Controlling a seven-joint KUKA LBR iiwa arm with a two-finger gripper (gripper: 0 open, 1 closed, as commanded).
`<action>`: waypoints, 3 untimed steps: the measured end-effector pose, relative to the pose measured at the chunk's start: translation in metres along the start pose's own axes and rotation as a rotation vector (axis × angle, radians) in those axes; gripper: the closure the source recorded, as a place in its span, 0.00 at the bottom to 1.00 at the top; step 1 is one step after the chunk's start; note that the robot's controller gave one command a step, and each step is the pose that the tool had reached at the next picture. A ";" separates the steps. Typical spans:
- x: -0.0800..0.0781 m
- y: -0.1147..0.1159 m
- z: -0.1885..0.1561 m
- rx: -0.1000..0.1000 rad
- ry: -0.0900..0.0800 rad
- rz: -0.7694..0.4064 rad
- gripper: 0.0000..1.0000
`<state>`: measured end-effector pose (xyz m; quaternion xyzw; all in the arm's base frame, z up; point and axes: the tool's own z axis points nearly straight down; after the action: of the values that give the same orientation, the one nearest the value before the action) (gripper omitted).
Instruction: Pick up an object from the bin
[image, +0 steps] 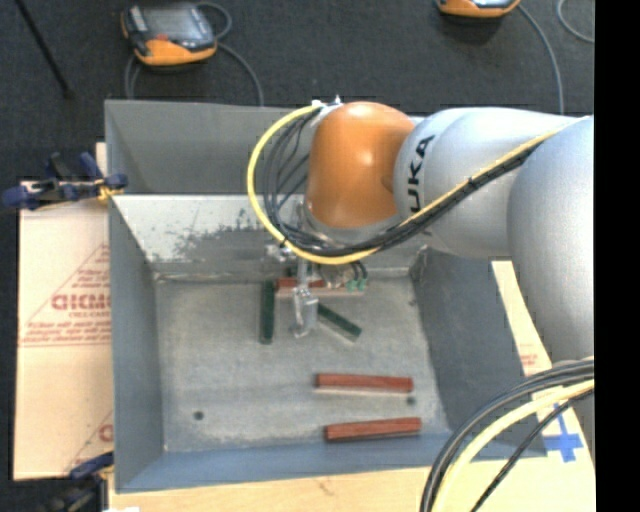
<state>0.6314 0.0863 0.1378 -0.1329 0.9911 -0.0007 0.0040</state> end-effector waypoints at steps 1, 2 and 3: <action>0.010 -0.007 0.057 -0.003 -0.003 -0.125 1.00; 0.011 -0.006 0.058 -0.004 0.000 -0.123 0.00; 0.011 -0.006 0.058 -0.004 0.000 -0.122 0.00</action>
Offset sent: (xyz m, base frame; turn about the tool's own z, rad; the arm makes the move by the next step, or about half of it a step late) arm 0.0000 0.0000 0.0000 0.0000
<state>0.6227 0.0773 0.0801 -0.1931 0.9812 0.0012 0.0035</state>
